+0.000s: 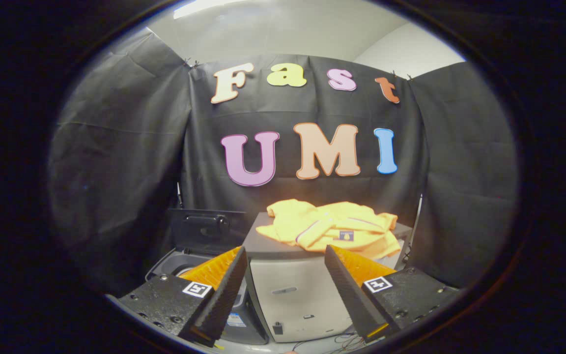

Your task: Put the clothes into the washing machine and then close the washing machine lid.

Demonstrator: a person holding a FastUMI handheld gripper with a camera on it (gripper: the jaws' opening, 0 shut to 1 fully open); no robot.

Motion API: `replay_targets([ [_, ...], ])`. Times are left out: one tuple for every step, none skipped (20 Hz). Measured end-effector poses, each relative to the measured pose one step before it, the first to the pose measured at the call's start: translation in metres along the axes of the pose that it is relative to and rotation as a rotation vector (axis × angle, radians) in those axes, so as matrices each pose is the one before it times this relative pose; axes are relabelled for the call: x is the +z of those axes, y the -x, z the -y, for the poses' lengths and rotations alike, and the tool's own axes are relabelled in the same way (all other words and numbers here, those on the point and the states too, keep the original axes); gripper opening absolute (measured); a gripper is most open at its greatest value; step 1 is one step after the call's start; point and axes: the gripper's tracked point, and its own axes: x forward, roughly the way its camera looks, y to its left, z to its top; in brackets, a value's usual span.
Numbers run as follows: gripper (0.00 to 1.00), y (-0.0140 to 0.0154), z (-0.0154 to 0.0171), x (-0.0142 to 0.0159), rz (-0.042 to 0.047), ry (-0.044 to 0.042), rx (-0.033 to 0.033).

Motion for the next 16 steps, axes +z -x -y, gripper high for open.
replay_targets([
  [0.97, -0.00914, -0.00061, 0.00963, -0.00204, 0.00161, 0.00347],
  [0.97, -0.00949, 0.00339, 0.00827, -0.00283, 0.00723, -0.00561],
  [0.97, -0.01042, 0.00306, 0.00683, -0.00823, 0.01076, -0.00600],
  [0.98, -0.00999, 0.00182, 0.00631, -0.01182, 0.01163, 0.00181],
  [0.98, -0.01246, 0.00289, 0.00801, -0.00785, 0.00831, -0.00343],
  [0.98, -0.01188, 0.00401, 0.00504, -0.01404, 0.00648, -0.00148],
  [0.98, -0.01452, 0.00411, 0.00607, -0.01743, 0.00454, -0.00223],
  [0.98, -0.01707, 0.00414, 0.00549, -0.01082, 0.00224, -0.01076],
  [0.98, -0.01565, 0.00537, 0.00073, -0.02547, -0.00139, -0.00850],
  [0.98, -0.01479, 0.00493, -0.00206, -0.02416, -0.00640, -0.00958],
  [0.98, -0.01529, 0.00532, -0.00177, -0.02923, -0.01151, -0.00804],
  [0.99, -0.01466, 0.00541, -0.00518, -0.02781, -0.01119, -0.00921],
  [0.99, -0.01632, 0.00532, -0.00361, -0.02719, -0.00767, -0.01100],
  [0.98, -0.01687, 0.00496, -0.01066, -0.04917, 0.00531, -0.00712],
  [0.98, -0.01517, 0.00791, -0.00816, -0.03415, 0.00903, -0.02501],
  [0.99, -0.01444, 0.01115, -0.01016, -0.04446, 0.01801, -0.03204],
])
